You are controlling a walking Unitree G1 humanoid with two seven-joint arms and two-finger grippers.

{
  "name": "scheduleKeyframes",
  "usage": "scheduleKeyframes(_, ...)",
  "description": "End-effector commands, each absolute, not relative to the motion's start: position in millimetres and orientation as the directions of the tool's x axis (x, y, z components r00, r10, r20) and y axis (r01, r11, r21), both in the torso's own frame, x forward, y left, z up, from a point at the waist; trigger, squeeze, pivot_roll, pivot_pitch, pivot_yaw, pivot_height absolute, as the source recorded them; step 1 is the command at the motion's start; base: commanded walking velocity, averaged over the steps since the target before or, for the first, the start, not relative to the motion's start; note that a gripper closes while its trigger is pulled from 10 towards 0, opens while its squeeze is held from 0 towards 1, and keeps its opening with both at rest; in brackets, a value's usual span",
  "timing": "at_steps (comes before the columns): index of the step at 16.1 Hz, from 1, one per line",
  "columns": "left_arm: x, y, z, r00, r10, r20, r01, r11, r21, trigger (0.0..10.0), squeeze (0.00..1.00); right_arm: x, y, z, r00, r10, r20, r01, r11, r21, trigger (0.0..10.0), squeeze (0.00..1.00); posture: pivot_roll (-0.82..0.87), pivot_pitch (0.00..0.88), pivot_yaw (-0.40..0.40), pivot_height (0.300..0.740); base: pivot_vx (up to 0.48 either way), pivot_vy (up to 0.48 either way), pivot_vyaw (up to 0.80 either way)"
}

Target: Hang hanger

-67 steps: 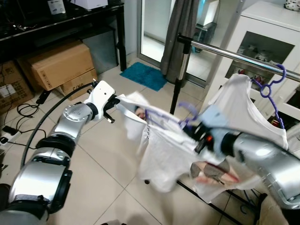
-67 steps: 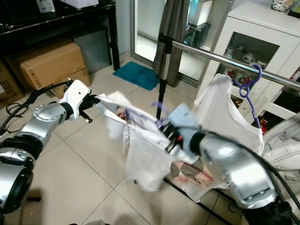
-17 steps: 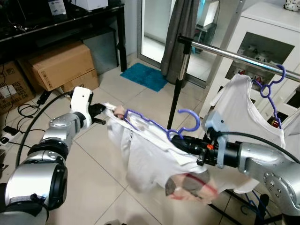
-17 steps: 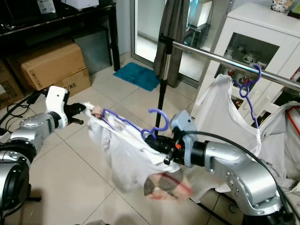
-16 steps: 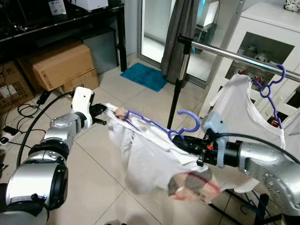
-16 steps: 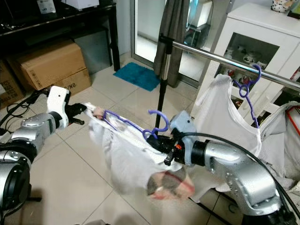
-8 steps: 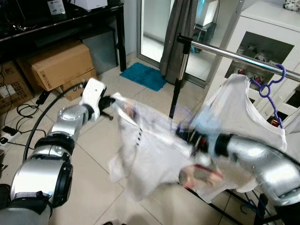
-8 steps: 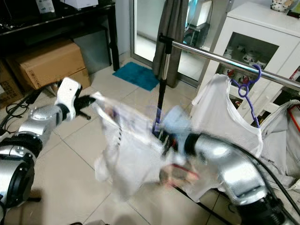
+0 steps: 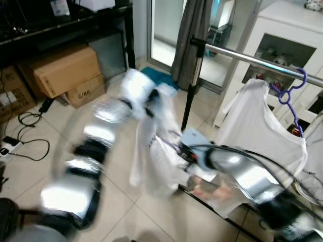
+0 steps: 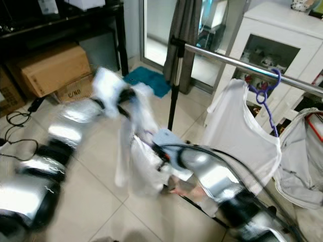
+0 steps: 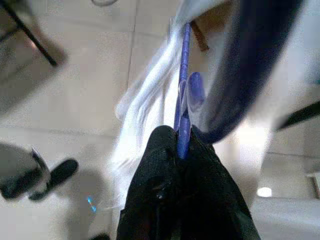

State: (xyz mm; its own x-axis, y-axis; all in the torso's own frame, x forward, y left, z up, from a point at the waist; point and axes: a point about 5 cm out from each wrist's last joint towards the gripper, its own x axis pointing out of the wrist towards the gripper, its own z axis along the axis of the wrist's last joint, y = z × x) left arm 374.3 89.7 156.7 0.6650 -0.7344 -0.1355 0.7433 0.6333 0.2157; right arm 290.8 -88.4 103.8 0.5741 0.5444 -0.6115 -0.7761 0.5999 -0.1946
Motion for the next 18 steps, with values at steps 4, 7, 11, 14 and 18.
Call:
scheduleKeyframes(4,376,106,151,0.718,-0.655,-0.234,0.687,0.612,0.393,0.0,0.0,289,-105,81,0.503,0.431,-0.749,-0.795,0.57,-0.207,0.0,0.0,-0.17,0.0,-0.007,0.74,0.0,0.0,0.0)
scheduleKeyframes(7,378,137,146,0.785,-0.532,-0.318,0.611,0.576,0.543,0.0,0.0,283,-131,76,0.458,0.368,-0.809,-0.821,0.525,-0.226,0.0,0.0,-0.17,0.0,-0.009,0.74,0.0,0.0,0.0)
scheduleKeyframes(11,380,158,145,0.823,-0.454,-0.342,0.564,0.579,0.588,0.0,0.0,284,-144,94,0.5,0.413,-0.762,-0.773,0.61,-0.176,0.0,0.0,-0.17,0.0,-0.014,0.74,0.0,0.0,0.0)
scheduleKeyframes(14,380,169,143,0.839,-0.411,-0.357,0.543,0.574,0.613,0.0,0.0,282,-160,112,0.532,0.437,-0.725,-0.753,0.637,-0.168,0.0,0.0,-0.17,0.0,-0.014,0.74,0.0,0.0,0.0)
scheduleKeyframes(18,380,173,143,0.843,-0.404,-0.355,0.537,0.588,0.605,0.0,0.0,274,-167,124,0.541,0.528,-0.654,-0.741,0.667,-0.075,0.0,0.0,-0.17,0.0,-0.014,0.74,0.0,0.0,0.0)
